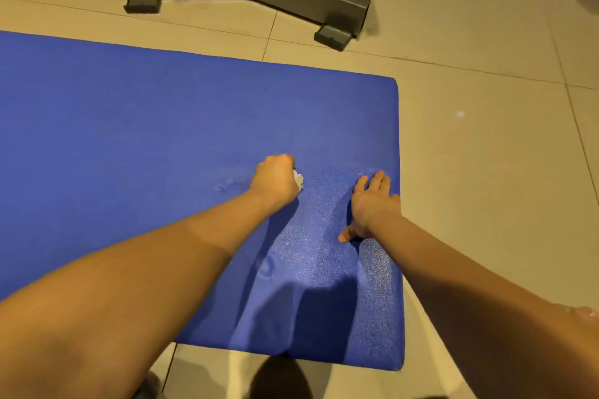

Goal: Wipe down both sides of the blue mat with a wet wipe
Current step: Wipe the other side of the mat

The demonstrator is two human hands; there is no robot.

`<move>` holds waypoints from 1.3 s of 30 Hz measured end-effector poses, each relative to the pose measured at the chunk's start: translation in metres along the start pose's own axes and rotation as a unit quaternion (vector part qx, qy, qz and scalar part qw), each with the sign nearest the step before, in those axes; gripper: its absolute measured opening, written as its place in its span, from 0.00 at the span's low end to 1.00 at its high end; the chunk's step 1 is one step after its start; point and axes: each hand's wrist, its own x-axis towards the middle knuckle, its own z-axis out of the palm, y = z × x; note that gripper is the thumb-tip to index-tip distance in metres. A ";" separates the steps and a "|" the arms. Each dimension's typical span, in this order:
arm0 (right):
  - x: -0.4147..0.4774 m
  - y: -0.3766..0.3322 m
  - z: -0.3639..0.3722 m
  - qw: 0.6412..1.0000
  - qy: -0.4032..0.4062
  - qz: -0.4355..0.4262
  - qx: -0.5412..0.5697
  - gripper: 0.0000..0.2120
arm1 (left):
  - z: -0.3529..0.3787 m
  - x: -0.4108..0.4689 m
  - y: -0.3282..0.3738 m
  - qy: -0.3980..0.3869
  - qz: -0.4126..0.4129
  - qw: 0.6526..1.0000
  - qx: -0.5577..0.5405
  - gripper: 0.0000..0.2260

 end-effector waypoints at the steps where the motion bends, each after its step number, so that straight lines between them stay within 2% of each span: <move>1: 0.001 0.000 0.002 1.000 -0.001 -0.003 0.003 0.72 | 0.004 0.006 -0.001 0.000 -0.005 1.000 -0.012 0.06; 4: 0.002 0.002 0.005 1.000 0.000 -0.010 0.004 0.72 | 0.012 0.017 0.002 0.036 -0.004 0.999 -0.032 0.05; 7: 0.005 -0.002 0.005 1.000 -0.010 -0.003 -0.003 0.72 | 0.020 0.024 0.015 0.062 0.038 0.996 -0.056 0.07; 10: 0.007 -0.007 0.003 1.000 -0.023 0.008 -0.008 0.73 | 0.029 0.029 0.028 0.061 0.098 0.993 -0.010 0.08; 14: 0.005 -0.006 0.001 1.000 -0.028 0.005 -0.006 0.73 | 0.020 0.034 0.007 0.097 0.149 0.982 0.066 0.11; 20: 0.006 -0.009 -0.002 0.999 -0.034 0.007 -0.010 0.73 | -0.020 0.027 -0.081 0.143 0.062 0.983 0.101 0.11; 24: 0.004 -0.009 -0.003 0.999 -0.035 0.009 -0.008 0.73 | -0.015 0.020 -0.074 0.154 -0.010 0.988 0.031 0.10; 29: 0.004 -0.009 -0.004 0.999 -0.034 0.012 -0.003 0.73 | 0.025 0.006 -0.001 0.106 0.026 0.993 -0.052 0.05; 32: 0.003 -0.009 -0.004 0.999 -0.038 0.015 -0.001 0.73 | 0.041 0.001 0.027 0.070 0.065 0.995 -0.021 0.06; 36: 0.003 -0.006 -0.003 0.999 -0.033 0.005 0.003 0.72 | 0.022 0.008 0.007 0.055 0.116 0.988 0.086 0.09; 39: 0.002 -0.007 -0.004 0.999 -0.033 0.003 0.001 0.73 | -0.001 0.008 -0.043 0.104 0.068 0.985 0.118 0.12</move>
